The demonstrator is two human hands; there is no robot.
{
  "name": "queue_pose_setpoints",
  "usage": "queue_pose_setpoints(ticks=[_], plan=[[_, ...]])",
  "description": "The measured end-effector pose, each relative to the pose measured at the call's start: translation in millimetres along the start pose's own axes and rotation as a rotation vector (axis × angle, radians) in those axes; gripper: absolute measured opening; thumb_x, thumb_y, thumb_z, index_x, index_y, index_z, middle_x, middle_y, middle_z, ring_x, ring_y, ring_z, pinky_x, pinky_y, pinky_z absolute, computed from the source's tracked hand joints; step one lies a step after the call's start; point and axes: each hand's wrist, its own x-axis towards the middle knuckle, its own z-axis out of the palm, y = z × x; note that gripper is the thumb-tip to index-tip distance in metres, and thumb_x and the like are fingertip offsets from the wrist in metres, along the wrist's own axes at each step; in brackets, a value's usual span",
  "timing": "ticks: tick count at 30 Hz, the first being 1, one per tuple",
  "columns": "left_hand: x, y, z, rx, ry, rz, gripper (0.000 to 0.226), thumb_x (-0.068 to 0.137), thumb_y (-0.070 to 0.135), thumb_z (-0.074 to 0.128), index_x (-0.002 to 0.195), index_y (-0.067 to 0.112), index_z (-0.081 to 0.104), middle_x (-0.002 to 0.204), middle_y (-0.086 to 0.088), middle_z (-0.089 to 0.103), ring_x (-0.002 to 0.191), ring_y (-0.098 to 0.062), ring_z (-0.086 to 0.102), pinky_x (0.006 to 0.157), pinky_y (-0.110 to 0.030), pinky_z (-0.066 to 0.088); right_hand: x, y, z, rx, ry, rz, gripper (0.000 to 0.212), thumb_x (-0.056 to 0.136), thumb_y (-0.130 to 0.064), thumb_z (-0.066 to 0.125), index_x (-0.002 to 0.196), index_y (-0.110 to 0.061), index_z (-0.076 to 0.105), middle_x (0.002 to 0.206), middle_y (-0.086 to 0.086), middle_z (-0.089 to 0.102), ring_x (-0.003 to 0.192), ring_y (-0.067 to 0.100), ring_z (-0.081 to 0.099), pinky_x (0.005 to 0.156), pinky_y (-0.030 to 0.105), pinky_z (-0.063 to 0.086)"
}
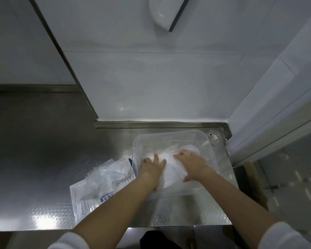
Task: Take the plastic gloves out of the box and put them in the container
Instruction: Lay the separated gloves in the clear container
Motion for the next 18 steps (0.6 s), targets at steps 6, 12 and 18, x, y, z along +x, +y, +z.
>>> queue_pose_setpoints(ticks=[6,12,18], plan=[[2.3,1.1,2.6,0.023,-0.018,0.003,0.107,0.083,0.031,0.068,0.149,0.016,-0.014,0.154,-0.026,-0.012,0.132,-0.049,0.028,0.108,-0.046,0.029,0.4,-1.6,1.9,-0.014,-0.072,0.028,0.103,0.076,-0.037,0.076,0.151,-0.028,0.006,0.155,0.003,0.006,0.140,0.029,0.017,0.109,0.040,0.034],[-19.5,-7.9,-15.3,-0.201,0.034,0.043,0.070,0.093,0.026,0.055,0.149,0.015,0.015,0.157,-0.017,-0.006,0.135,-0.039,0.029,0.110,-0.045,0.029,-12.3,-11.9,-12.5,0.130,-0.070,0.085,0.069,0.091,-0.007,0.052,0.149,-0.021,0.018,0.156,0.003,0.013,0.140,0.027,0.022,0.107,0.037,0.034],[-70.0,-26.3,-34.0,-0.528,0.648,0.013,0.044,0.095,0.013,0.044,0.137,0.020,0.038,0.140,0.000,0.037,0.126,-0.018,0.039,0.105,-0.029,0.023,-39.7,-53.5,-30.4,0.304,0.359,0.019,0.043,0.096,-0.004,0.042,0.137,-0.017,0.043,0.137,0.000,0.048,0.124,0.017,0.044,0.094,0.027,0.040]])
